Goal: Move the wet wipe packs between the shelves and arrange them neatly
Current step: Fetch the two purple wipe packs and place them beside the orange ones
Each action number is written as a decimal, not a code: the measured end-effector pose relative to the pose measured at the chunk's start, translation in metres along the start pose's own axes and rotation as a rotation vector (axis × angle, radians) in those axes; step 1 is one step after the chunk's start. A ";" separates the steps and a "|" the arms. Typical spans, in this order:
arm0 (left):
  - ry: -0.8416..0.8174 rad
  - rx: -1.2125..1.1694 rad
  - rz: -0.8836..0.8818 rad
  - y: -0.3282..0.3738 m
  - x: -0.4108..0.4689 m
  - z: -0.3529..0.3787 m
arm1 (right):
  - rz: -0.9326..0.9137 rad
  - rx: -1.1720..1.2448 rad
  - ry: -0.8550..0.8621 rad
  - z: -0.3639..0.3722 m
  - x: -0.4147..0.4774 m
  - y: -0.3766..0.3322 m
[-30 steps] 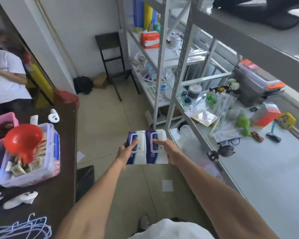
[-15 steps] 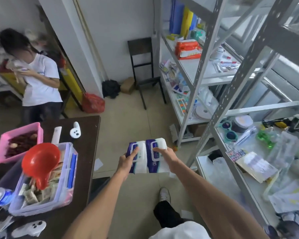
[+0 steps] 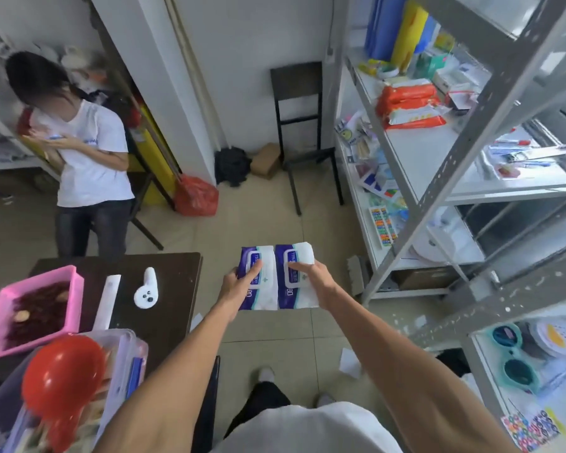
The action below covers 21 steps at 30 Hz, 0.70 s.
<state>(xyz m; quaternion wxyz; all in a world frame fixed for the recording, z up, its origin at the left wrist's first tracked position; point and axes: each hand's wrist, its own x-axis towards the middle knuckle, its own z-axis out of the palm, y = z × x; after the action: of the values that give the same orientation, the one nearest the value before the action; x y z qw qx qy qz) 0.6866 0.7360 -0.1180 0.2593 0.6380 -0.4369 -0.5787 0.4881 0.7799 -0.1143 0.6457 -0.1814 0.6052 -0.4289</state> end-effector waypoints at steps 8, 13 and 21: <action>-0.087 -0.067 -0.068 0.039 0.159 -0.031 | 0.043 -0.064 0.073 0.045 0.140 -0.072; -0.144 -0.090 -0.089 0.088 0.244 -0.051 | 0.026 -0.083 0.092 0.077 0.210 -0.130; -0.199 -0.101 -0.047 0.165 0.352 -0.043 | 0.008 -0.014 0.151 0.084 0.298 -0.211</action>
<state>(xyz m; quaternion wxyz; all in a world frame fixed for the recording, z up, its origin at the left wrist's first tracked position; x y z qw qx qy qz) 0.6679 0.3471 -0.1520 0.2329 0.5734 -0.4158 -0.6664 0.4658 0.4056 -0.1250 0.5988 -0.1506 0.6559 -0.4343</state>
